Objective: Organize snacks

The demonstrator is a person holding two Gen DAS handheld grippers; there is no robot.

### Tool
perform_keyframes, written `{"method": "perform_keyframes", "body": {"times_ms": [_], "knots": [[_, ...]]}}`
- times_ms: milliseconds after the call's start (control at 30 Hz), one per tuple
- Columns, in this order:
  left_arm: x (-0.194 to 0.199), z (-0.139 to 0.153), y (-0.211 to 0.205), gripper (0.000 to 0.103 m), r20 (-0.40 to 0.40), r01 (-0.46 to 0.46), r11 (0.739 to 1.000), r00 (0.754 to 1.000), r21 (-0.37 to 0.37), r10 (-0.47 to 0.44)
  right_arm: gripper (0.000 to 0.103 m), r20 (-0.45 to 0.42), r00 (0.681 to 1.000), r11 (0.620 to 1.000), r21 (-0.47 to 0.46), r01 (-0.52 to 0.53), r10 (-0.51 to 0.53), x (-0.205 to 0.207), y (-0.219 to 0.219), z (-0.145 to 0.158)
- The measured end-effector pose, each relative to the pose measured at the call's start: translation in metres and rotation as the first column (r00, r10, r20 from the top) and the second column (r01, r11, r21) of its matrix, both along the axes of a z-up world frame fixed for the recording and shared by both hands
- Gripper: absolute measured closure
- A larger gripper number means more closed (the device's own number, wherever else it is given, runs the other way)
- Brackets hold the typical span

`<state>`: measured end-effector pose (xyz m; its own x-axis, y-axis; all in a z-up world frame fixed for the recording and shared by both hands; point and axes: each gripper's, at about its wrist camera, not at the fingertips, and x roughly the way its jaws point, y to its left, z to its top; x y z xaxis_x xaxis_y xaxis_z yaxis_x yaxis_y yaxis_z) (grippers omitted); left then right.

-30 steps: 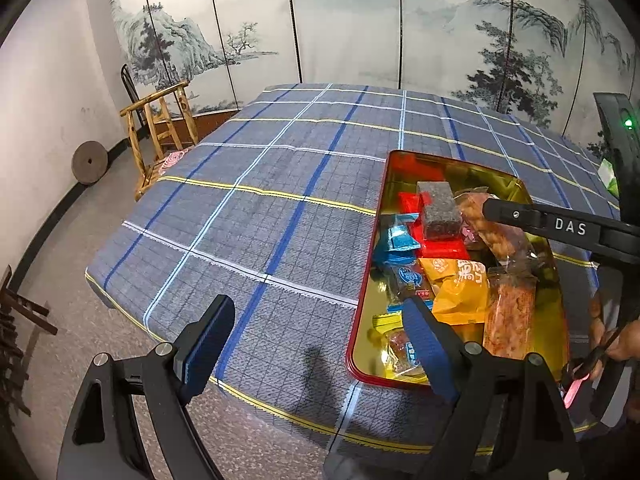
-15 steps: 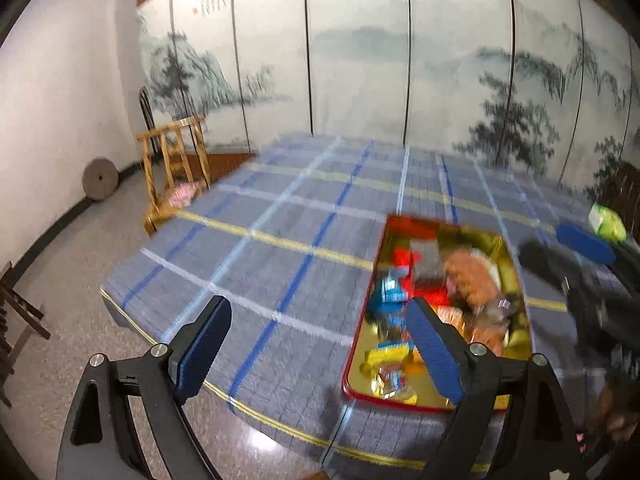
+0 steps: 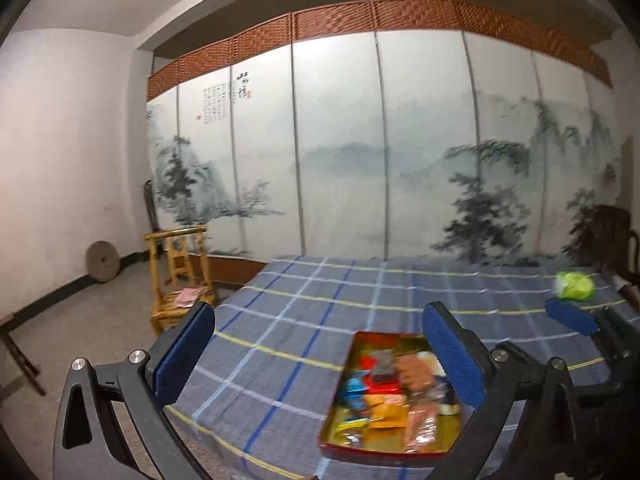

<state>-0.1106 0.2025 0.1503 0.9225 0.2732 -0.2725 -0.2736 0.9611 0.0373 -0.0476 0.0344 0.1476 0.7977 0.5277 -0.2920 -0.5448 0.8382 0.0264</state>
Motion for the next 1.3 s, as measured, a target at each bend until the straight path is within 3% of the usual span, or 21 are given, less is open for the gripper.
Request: {"method": "perform_keyframes", "body": {"times_ms": [100,167,233,733,1300], "knots": [[-0.003,0.005,-0.006,0.0,-0.006,0.003,0.999,1.0,-0.035,-0.003,0.01,0.044,0.999,0.999,0.015,0.029,-0.03,-0.012,-0.008,0.009],[-0.001,0.004,-0.012,0.0,-0.015,-0.041,0.999,0.999,-0.018,0.041,0.008,0.073,0.996,0.999,0.006,0.053,-0.054,-0.016,-0.013,0.011],[0.003,-0.001,-0.018,0.0,-0.037,-0.019,1.0,0.999,-0.013,0.018,0.007,0.081,0.994,0.998,0.001,0.07,-0.07,-0.016,-0.016,0.011],[0.023,-0.045,-0.024,0.0,-0.21,-0.012,0.999,0.978,-0.044,0.003,0.006,-0.035,0.995,0.995,-0.056,0.088,-0.09,-0.002,-0.024,-0.024],[0.035,-0.061,-0.019,0.0,-0.266,-0.024,0.998,0.964,-0.06,0.007,0.006,-0.086,0.993,0.994,-0.08,0.07,-0.077,0.002,-0.017,-0.039]]}}
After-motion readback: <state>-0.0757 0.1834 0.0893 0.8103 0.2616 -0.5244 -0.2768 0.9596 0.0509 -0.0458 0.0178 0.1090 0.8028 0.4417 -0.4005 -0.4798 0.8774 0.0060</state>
